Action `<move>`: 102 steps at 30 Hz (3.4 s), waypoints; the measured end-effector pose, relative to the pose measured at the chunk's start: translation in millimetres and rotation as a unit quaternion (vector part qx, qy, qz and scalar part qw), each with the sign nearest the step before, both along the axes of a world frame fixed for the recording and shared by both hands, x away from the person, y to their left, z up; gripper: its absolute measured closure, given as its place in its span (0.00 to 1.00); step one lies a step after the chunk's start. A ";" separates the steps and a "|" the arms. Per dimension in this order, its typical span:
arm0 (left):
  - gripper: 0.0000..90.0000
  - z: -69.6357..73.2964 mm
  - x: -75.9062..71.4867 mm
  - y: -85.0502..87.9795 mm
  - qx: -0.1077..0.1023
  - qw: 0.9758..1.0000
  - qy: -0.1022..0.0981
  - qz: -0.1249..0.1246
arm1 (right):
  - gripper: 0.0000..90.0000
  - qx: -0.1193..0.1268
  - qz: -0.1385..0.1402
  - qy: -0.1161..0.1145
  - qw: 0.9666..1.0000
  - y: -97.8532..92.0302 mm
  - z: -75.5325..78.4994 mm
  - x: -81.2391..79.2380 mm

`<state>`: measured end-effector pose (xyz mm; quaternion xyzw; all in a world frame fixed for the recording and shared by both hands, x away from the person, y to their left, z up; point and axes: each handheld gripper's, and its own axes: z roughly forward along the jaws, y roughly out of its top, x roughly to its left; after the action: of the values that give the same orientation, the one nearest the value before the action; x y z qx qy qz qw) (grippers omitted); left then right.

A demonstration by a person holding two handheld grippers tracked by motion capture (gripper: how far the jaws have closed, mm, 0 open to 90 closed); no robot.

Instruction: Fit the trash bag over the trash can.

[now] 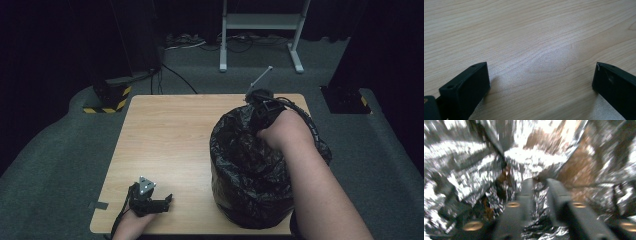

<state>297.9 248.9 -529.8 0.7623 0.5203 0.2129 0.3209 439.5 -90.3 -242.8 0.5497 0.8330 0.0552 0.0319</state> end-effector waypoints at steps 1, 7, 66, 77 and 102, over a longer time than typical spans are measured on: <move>0.01 0.0 0.0 0.0 0.000 1.000 0.000 0.000 | 0.96 0.004 -0.002 -0.012 1.000 -0.3 3.4 2.0; 0.01 0.0 -0.1 0.0 -0.001 1.000 0.000 -0.001 | 1.00 0.001 -0.012 -0.053 0.999 2.2 -1.6 11.4; 0.03 0.1 -1.5 0.1 -0.002 1.000 -0.001 -0.003 | 0.81 -0.040 0.044 0.086 0.995 1.3 -105.2 -15.2; 0.03 0.0 -1.5 0.0 -0.002 1.000 -0.002 -0.003 | 0.54 -0.027 0.038 0.083 0.995 -1.3 -91.2 -16.7; 0.02 0.1 -0.8 -0.2 0.001 1.000 -0.002 -0.002 | 0.22 -0.004 -0.052 -0.059 0.997 -97.0 34.0 -24.9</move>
<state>297.1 248.7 -529.7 0.7630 0.5183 0.2139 0.3216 414.5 -187.3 -208.8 0.5877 0.8003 0.0822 0.0858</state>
